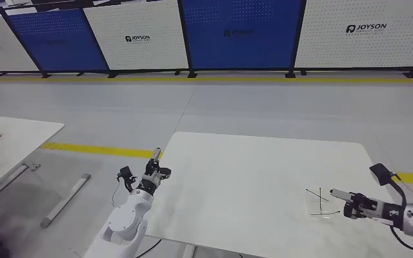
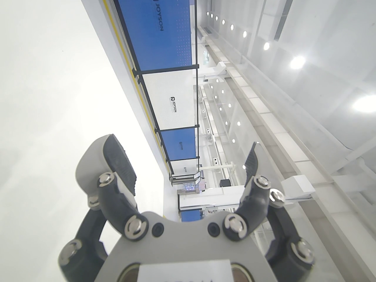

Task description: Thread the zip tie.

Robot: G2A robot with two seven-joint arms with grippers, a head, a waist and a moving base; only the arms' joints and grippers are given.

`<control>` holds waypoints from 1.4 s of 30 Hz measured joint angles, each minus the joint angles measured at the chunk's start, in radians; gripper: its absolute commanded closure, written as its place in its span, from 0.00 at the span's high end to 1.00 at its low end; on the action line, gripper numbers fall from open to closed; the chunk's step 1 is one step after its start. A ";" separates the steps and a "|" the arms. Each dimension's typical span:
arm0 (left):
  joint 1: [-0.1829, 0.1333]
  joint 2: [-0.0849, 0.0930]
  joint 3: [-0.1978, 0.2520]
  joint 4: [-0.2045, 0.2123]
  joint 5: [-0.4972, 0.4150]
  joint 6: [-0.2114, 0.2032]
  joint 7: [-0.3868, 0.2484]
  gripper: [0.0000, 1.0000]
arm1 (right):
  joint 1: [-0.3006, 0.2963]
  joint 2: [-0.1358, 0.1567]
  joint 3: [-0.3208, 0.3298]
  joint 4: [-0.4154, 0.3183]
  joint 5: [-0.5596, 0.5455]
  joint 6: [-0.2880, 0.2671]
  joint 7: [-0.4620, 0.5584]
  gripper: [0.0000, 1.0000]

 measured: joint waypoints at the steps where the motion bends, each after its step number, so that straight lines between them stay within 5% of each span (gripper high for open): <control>1: 0.000 0.000 0.000 0.000 0.000 0.000 0.000 1.00 | -0.001 0.000 0.001 -0.001 0.000 0.000 -0.001 1.00; 15: 0.000 0.000 0.000 0.000 0.000 0.000 0.000 1.00 | -0.001 0.004 -0.008 -0.007 -0.009 -0.011 -0.001 1.00; 20: 0.000 0.000 0.000 0.000 0.000 0.000 0.000 1.00 | 0.031 0.054 -0.089 -0.005 -0.046 -0.089 -0.001 1.00; 31: 0.000 0.000 0.000 0.000 0.000 0.000 0.000 1.00 | 0.195 0.217 -0.371 0.114 0.082 -0.136 -0.001 1.00; 42: 0.000 0.000 0.000 0.000 0.000 0.000 0.000 1.00 | 0.203 0.222 -0.384 0.121 0.092 -0.138 -0.001 1.00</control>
